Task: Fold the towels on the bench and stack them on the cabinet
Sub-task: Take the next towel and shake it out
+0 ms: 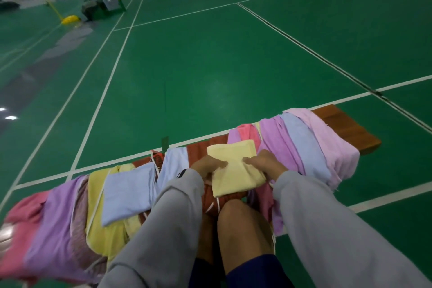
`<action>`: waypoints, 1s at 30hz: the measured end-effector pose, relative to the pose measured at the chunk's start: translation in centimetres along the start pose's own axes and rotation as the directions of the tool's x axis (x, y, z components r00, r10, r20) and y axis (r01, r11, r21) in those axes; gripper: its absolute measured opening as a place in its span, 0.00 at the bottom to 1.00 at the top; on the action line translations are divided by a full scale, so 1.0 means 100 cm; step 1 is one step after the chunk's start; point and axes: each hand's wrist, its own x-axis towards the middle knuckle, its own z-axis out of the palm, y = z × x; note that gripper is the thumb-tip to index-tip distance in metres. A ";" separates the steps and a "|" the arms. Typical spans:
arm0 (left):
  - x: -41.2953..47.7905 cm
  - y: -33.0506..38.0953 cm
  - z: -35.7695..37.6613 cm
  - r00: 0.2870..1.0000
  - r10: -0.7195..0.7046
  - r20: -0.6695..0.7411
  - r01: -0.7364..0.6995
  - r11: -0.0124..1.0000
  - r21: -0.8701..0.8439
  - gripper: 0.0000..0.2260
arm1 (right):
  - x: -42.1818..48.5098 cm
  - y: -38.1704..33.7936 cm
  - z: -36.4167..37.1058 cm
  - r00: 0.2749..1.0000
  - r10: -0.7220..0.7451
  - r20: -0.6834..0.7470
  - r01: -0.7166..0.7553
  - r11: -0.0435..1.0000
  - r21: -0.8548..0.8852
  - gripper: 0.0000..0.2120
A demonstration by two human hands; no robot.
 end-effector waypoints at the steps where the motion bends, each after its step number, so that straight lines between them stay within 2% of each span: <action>1: 0.001 -0.003 -0.002 1.000 0.011 0.020 -0.010 0.999 -0.043 0.22 | 0.001 0.000 0.002 1.000 0.009 0.006 -0.009 1.000 -0.013 0.30; 3: 0.000 -0.007 -0.005 0.998 0.048 0.036 -0.043 0.992 -0.120 0.22 | 0.003 -0.003 0.004 1.000 0.024 0.019 -0.024 1.000 0.001 0.30; 5: -0.001 -0.010 -0.008 0.993 0.096 0.067 -0.073 0.955 -0.287 0.25 | 0.000 -0.009 0.006 0.998 0.035 0.048 -0.040 0.993 0.111 0.30; 6: -0.003 -0.008 -0.010 0.991 0.105 0.087 -0.066 0.929 -0.364 0.24 | -0.003 -0.015 0.006 0.997 0.035 0.062 -0.044 0.986 0.159 0.26; 8: -0.016 0.000 -0.013 0.983 0.122 0.135 -0.054 0.903 -0.427 0.18 | -0.007 -0.026 0.004 0.995 0.049 0.086 -0.069 0.967 0.245 0.18; 10: -0.023 0.005 -0.026 0.976 0.159 0.149 -0.077 0.891 -0.447 0.11 | -0.006 -0.040 0.007 0.992 0.078 0.099 -0.103 0.957 0.273 0.18; 14: -0.032 -0.012 -0.076 0.982 0.181 0.050 -0.122 0.819 -0.561 0.19 | -0.008 -0.075 0.032 0.983 0.046 0.180 -0.096 0.955 0.281 0.18; 16: -0.036 -0.030 -0.107 0.985 0.174 -0.017 -0.153 0.808 -0.570 0.21 | -0.016 -0.099 0.056 0.980 0.007 0.197 -0.064 0.957 0.284 0.14; 19: -0.041 -0.061 -0.157 0.983 0.164 -0.086 -0.185 0.830 -0.527 0.20 | -0.036 -0.135 0.101 0.958 -0.053 0.282 -0.011 0.975 0.220 0.02; 21: -0.050 -0.082 -0.192 0.985 0.129 -0.113 -0.168 0.849 -0.501 0.20 | -0.044 -0.158 0.134 0.949 -0.060 0.309 0.002 0.983 0.185 0.06; 24: -0.066 -0.112 -0.240 0.980 0.089 -0.177 -0.164 0.869 -0.467 0.17 | -0.057 -0.192 0.181 0.941 -0.111 0.319 0.050 0.980 0.191 0.03; 27: -0.069 -0.142 -0.279 0.940 0.150 -0.306 -0.297 0.798 -0.524 0.19 | -0.062 -0.213 0.220 0.943 -0.157 0.293 0.083 0.965 0.251 0.12; 29: -0.069 -0.163 -0.290 0.938 0.145 -0.313 -0.300 0.794 -0.529 0.20 | -0.064 -0.210 0.243 0.947 -0.163 0.276 0.096 0.966 0.240 0.14; 30: -0.067 -0.175 -0.290 0.943 0.116 -0.311 -0.265 0.828 -0.495 0.22 | -0.062 -0.201 0.254 0.952 -0.158 0.262 0.113 0.977 0.178 0.14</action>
